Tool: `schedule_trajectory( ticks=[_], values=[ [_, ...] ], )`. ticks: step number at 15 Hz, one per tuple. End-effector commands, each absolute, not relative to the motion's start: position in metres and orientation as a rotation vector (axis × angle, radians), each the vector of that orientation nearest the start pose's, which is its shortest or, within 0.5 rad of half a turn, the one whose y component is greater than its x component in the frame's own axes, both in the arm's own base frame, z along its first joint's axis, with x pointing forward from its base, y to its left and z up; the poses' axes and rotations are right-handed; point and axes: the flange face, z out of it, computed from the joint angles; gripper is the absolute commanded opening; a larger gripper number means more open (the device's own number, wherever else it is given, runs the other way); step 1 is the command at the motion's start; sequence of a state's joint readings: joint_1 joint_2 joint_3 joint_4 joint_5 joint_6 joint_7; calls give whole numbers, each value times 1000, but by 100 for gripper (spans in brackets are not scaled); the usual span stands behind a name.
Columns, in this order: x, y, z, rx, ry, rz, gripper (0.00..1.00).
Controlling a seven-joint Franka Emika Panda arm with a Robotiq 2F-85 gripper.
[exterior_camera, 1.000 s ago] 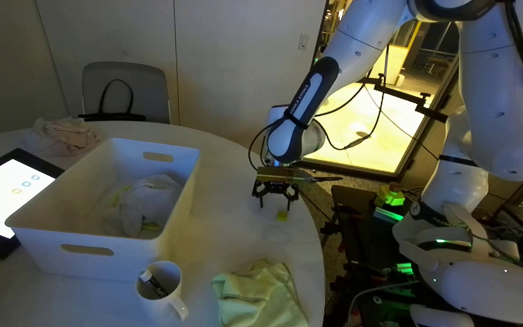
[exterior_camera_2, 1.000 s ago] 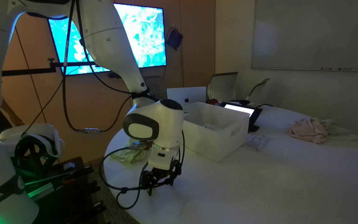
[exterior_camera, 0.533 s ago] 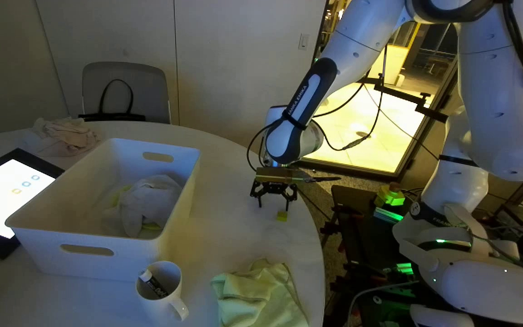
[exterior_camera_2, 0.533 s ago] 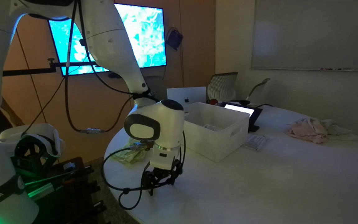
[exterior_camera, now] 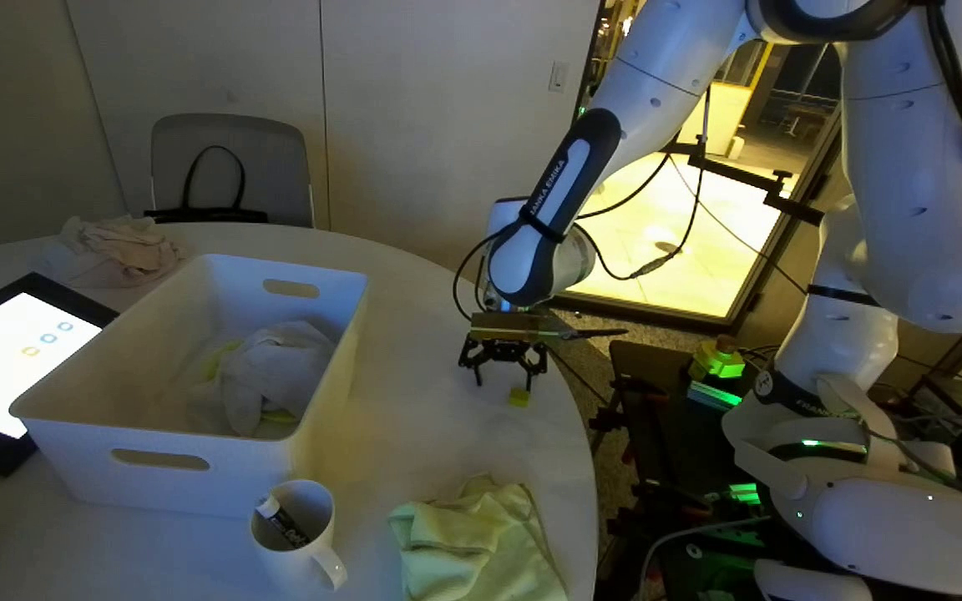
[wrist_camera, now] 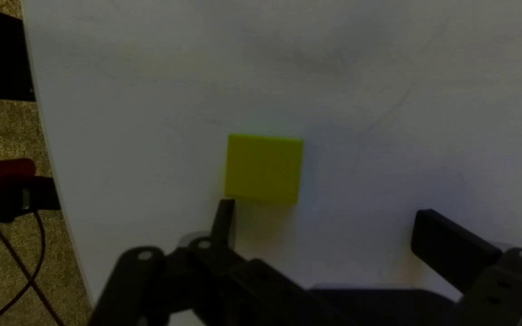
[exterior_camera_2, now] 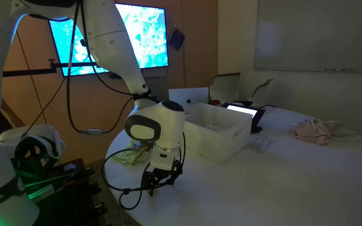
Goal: Put the cloths in the box, then put the marker and the yellow object in the cup
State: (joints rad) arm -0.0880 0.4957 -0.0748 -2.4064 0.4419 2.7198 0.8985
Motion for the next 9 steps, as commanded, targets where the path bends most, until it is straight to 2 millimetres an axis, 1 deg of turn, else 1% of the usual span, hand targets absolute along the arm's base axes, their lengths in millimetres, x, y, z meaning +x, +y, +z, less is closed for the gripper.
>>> schedule_trajectory(
  ticks=[1, 4, 9],
  values=[
    [440, -79, 93, -2285, 2072, 298, 100],
    [436, -71, 90, -2285, 2068, 300, 100],
    [432, -67, 93, -2287, 2068, 295, 100]
  ],
)
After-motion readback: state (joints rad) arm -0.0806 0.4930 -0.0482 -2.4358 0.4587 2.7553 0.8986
